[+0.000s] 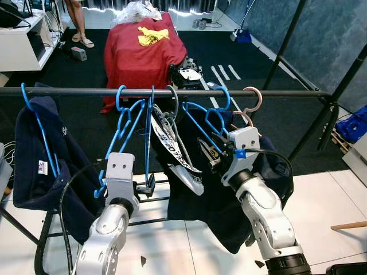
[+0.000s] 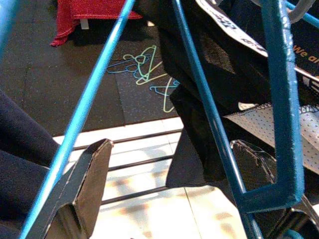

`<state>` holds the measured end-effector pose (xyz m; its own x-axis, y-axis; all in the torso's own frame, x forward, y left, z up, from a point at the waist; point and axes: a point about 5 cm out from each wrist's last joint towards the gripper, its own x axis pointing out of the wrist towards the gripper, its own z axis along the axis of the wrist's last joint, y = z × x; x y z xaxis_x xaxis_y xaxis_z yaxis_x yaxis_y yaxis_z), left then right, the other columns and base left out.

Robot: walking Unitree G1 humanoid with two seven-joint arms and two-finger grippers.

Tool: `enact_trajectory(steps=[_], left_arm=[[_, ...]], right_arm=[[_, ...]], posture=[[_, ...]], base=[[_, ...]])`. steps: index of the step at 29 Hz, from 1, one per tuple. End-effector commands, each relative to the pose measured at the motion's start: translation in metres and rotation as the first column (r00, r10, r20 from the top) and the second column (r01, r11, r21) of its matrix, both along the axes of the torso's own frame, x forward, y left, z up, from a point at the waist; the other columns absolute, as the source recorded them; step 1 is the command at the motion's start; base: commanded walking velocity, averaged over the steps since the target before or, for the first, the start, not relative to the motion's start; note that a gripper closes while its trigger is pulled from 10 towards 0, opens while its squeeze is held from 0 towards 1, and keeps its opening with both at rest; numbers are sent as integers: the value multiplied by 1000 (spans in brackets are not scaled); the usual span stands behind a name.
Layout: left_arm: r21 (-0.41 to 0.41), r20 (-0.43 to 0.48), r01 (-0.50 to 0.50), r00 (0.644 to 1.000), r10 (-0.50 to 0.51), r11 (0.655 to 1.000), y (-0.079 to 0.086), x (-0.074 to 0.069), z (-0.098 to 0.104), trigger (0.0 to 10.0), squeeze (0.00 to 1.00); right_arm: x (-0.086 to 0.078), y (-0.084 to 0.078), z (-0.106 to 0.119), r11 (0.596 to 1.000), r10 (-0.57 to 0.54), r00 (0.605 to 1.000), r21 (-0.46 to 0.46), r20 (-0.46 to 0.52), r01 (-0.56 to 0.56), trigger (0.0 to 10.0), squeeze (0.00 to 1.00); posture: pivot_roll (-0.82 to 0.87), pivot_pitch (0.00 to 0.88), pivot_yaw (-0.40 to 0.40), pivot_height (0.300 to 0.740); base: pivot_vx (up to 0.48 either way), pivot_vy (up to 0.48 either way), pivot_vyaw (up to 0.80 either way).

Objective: Hang hanger

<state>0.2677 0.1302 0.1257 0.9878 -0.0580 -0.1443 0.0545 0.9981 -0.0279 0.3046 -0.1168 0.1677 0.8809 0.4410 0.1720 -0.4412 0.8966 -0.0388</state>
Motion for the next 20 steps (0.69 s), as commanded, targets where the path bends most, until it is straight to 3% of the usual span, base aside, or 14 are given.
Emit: enact_trajectory(steps=[1,8,9,11,12,19,20], left_arm=[[20,-16,-6,1000,7,1000,2,0,-4,10000,0],[23,-23,-2,1000,2,1000,1,-1,-5,10000,0],[24,-24,1,1000,-1,1000,1,-1,-5,10000,0],[24,-24,1,1000,-1,1000,1,-1,-5,10000,0],[26,-24,3,1000,-3,1000,0,-1,-5,10000,0],[31,-23,8,1000,-7,999,0,1,-5,10000,0],[33,-24,8,1000,-7,999,0,1,-5,10000,0]], right_arm=[[-1,1,4,1000,13,1000,14,3,-14,10000,1000],[2,3,7,999,39,999,-10,-3,-39,10000,1000],[4,6,9,998,61,998,-29,-9,-61,10000,231],[4,6,9,998,61,998,-29,-9,-61,10000,231],[5,8,11,996,76,997,-45,-13,-77,10000,0],[8,18,12,990,126,992,-55,-34,-127,10000,0],[9,22,13,989,144,989,-40,-39,-146,10000,1000]], posture=[[-34,93,-78,740],[-33,87,-72,740],[-32,83,-70,740],[-32,83,-70,740],[-32,83,-70,740],[-27,81,-66,740],[-22,84,-67,740]], base=[[0,0,0],[0,0,0],[0,0,0],[0,0,0],[0,0,0],[0,0,0],[0,0,0]])
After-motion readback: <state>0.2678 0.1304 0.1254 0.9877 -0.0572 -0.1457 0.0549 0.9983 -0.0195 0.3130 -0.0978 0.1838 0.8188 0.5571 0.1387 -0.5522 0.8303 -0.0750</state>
